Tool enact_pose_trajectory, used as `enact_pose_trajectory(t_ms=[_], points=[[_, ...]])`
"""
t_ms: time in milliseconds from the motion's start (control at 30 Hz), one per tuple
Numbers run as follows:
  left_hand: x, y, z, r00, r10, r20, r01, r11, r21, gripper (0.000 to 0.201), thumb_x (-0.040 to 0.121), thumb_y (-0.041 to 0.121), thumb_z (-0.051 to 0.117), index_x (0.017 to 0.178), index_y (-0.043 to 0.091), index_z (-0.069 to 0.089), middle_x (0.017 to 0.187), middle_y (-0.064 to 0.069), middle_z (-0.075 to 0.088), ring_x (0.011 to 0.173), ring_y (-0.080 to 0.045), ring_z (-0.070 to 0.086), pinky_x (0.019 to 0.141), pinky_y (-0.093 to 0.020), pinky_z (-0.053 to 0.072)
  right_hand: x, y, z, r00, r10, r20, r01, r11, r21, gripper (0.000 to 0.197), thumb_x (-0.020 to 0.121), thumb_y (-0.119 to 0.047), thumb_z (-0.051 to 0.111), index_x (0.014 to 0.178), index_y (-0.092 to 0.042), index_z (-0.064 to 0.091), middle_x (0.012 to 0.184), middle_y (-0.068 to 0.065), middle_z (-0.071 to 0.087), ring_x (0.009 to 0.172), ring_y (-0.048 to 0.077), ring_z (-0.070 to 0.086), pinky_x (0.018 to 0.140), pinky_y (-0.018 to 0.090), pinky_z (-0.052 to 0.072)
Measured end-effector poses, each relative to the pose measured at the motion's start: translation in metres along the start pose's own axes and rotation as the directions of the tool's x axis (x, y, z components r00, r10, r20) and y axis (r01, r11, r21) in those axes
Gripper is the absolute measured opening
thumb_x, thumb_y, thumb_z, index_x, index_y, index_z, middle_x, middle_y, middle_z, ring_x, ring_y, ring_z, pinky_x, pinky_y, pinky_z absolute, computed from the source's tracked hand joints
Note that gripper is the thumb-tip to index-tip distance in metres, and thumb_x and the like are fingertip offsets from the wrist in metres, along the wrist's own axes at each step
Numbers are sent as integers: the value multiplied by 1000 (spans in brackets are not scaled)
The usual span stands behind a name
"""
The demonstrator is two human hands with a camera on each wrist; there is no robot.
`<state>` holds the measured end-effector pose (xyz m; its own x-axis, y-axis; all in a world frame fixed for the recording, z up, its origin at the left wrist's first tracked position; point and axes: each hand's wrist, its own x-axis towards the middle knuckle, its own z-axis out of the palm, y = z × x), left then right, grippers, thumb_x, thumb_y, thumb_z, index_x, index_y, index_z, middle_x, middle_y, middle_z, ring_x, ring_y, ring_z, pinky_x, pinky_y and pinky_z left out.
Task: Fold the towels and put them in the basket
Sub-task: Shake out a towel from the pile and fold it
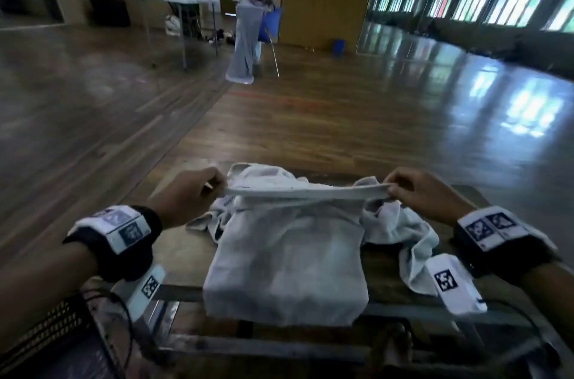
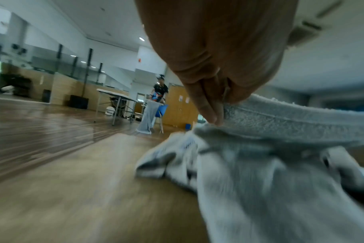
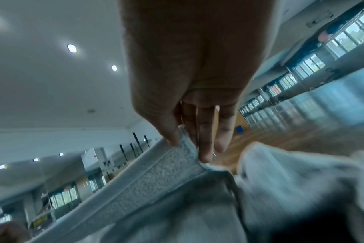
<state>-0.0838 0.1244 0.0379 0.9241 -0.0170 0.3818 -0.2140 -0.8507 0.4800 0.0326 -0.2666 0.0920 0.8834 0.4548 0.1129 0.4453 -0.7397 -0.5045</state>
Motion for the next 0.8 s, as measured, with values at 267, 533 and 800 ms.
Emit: enact_pose_trajectory(t_ms=[267, 533, 800], points=[[-84, -45, 72, 907, 92, 410, -204, 949, 239, 32, 82, 38, 43, 91, 25, 70, 95, 7, 71, 79, -13, 68, 61, -21, 51, -59, 66, 128, 957, -66, 283, 103, 987, -120, 6, 82, -14, 67, 84, -19, 70, 88, -7, 62, 90, 14, 60, 82, 36, 48], [-38, -59, 94, 946, 3, 324, -84, 968, 235, 19, 89, 22, 55, 96, 25, 73, 107, 5, 70, 98, -16, 64, 75, -23, 45, -24, 72, 155, 993, -113, -37, 92, 928, -361, 7, 78, -16, 69, 79, -20, 74, 83, -1, 71, 77, 23, 64, 70, 38, 46], [4, -65, 99, 920, -76, 385, -49, 951, 306, 33, 87, 28, 43, 92, 23, 75, 101, 2, 73, 100, -24, 61, 99, -32, 36, 19, 66, 158, 996, 77, -55, -90, 943, -321, 16, 84, -16, 57, 78, -11, 71, 89, 10, 72, 88, 31, 65, 82, 44, 46]])
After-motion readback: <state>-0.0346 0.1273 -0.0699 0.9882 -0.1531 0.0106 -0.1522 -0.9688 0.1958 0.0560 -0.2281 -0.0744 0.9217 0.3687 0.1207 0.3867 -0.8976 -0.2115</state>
